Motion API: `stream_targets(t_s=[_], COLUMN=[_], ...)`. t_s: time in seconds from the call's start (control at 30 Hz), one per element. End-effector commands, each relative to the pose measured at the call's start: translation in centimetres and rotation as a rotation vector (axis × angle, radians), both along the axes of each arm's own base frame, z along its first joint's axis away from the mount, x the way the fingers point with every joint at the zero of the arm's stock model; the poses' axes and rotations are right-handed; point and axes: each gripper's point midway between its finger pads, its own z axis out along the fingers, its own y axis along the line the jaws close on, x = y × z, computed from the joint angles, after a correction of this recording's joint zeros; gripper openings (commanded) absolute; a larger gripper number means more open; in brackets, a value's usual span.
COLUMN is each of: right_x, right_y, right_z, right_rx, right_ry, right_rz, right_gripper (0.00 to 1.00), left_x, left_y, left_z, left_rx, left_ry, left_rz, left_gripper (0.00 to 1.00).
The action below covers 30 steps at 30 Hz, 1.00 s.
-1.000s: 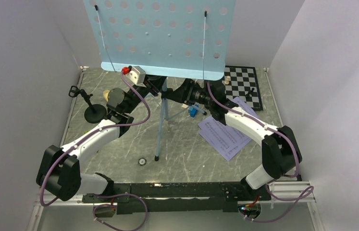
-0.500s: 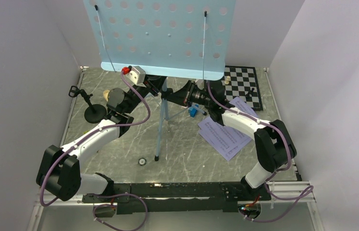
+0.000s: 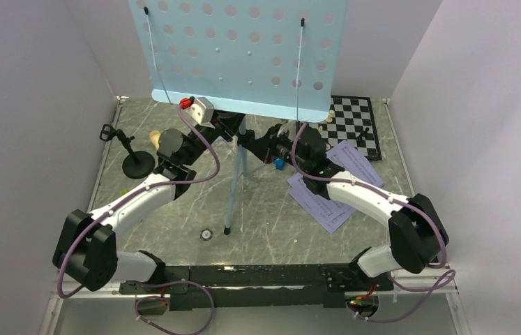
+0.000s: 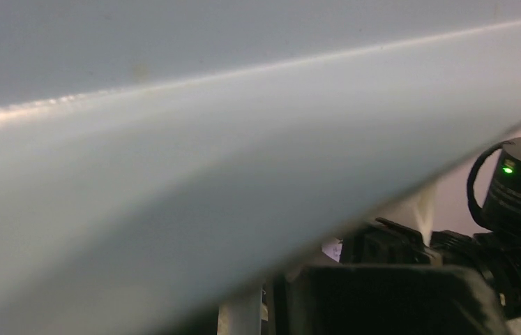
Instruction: Pack up the instrument practice props
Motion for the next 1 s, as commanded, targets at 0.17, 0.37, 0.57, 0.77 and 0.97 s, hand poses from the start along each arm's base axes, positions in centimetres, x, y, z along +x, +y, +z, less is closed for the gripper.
stream_targets(t_s=[0.17,0.37,0.57,0.77,0.97], right_x=[4.5,4.5,3.2,0.3,-0.2], right_y=[-4.6,-5.1,-6.1,-6.6,-6.4], right_z=[-2.8,-2.2,-1.0,0.6,1.7], right_rx=[-0.578,-0.848,-1.098,-1.177,-1.100], right_ry=[-0.522,-0.777,-1.029,-1.186,-1.096], right_rz=[-0.325,-0.389,-0.510,-0.625,-0.687], right_gripper=[0.00,0.00,0.00,0.00,0.00], left_x=[0.3,0.4,0.5,0.7,0.7], left_y=[-1.2,-1.2,-1.5,-1.7,-1.4], left_z=[-5.8,-5.9,-6.3,-6.8,-6.1], left_rx=[0.092,0.093,0.088,0.076,0.080], left_ry=[0.165,0.171,0.184,0.205,0.189], left_rz=[-0.046,-0.046,-0.054,-0.063,-0.049], left_gripper=[0.00,0.00,0.00,0.00,0.00])
